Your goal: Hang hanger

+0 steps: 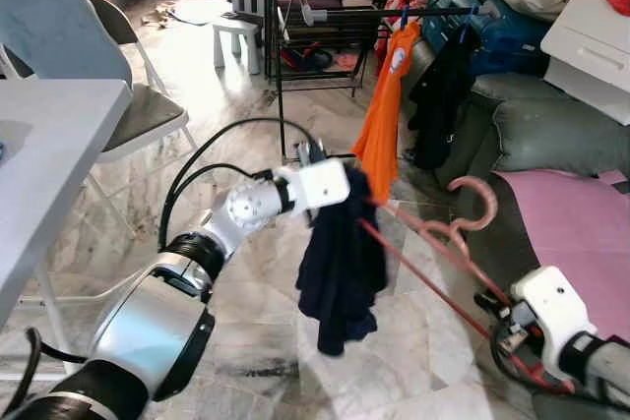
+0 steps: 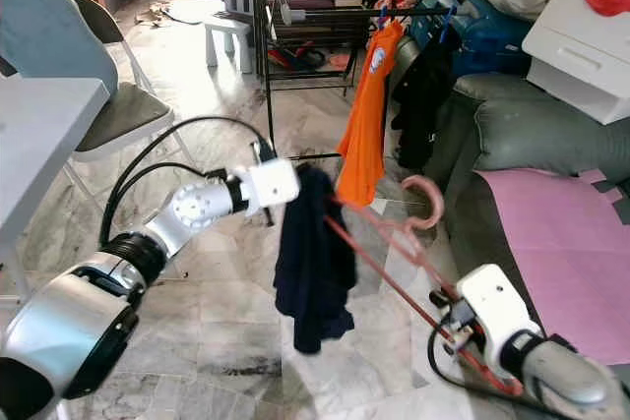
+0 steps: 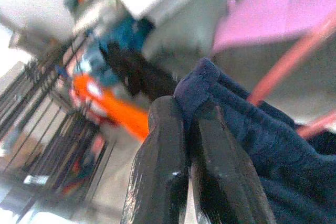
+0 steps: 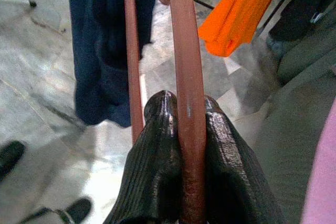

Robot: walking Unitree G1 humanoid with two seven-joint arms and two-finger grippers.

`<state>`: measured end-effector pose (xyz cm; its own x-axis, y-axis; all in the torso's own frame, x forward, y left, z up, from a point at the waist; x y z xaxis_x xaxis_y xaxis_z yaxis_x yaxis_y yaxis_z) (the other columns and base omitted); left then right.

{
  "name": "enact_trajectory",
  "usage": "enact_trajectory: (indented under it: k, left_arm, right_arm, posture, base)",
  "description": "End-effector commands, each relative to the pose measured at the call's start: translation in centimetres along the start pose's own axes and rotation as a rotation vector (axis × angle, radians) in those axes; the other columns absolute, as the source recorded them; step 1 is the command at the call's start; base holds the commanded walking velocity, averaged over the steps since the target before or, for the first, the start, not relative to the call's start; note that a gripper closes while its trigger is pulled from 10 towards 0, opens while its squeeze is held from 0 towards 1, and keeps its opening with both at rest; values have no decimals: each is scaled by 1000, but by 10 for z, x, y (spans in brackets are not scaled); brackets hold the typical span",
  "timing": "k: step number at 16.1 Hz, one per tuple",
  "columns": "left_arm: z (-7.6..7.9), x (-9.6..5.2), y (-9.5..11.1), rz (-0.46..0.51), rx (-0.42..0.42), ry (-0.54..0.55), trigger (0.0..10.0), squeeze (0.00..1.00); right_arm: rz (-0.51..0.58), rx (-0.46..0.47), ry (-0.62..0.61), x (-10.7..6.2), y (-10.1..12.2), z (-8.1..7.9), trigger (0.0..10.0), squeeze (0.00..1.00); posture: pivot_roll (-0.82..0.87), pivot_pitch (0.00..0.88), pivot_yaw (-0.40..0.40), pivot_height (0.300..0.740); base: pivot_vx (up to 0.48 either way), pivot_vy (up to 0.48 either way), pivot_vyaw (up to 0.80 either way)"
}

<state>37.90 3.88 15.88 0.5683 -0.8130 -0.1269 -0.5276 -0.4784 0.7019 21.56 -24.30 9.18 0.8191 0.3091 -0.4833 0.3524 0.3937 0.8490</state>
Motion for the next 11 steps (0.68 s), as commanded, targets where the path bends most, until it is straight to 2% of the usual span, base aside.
enact_trajectory:
  k: [1, 3, 4, 6, 9, 10, 11]
  left_arm:
    - [-11, 3, 17, 97, -6, 29, 10000, 0]
    - [-17, 7, 35, 207, -81, 58, 10000, 0]
    - [-20, 8, 40, 241, -100, 68, 10000, 0]
    - [-26, 8, 52, 321, -177, 81, 10000, 0]
    - [-26, 9, 57, 363, -242, 68, 10000, 0]
    - [-21, 12, 61, 395, -280, 45, 10000, 0]
    - [-18, 13, 62, 406, -298, 28, 10000, 0]
  right_arm:
    - [-7, 32, -34, 1, -4, 6, 10000, 0]
    - [-11, 164, -97, 12, -14, 10, 10000, 0]
    - [-24, 196, -122, 16, -20, 11, 10000, 0]
    - [-48, 327, -235, 22, -37, 22, 10000, 0]
    - [-29, 436, -301, 23, -41, 33, 10000, 0]
    - [-22, 518, -379, 23, -44, 44, 10000, 0]
    - [-14, 558, -413, 23, -45, 50, 10000, 0]
  posture:
    - [-67, 0, -27, 740]
    - [-62, 0, -29, 740]
    - [-54, 0, -33, 740]
    - [-46, 0, -41, 740]
    - [-44, 0, -43, 740]
    - [-45, 0, -43, 740]
    - [-45, 0, -43, 740]
  base:
    - [0, 0, 0]
    - [0, 0, 0]
    - [0, 0, 0]
    - [0, 0, 0]
    - [0, 0, 0]
    - [0, 0, 0]
    - [0, 0, 0]
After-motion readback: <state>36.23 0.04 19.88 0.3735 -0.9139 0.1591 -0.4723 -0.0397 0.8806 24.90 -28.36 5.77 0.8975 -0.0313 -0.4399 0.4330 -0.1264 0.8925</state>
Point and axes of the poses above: a point about 5 cm out from each wrist's last joint towards the gripper, its own x axis pointing out of the wrist towards the gripper, its own y axis along the axis of the wrist's last joint, z = x × y, the point moved 2 cm from there along x, pointing out of the wrist towards the gripper
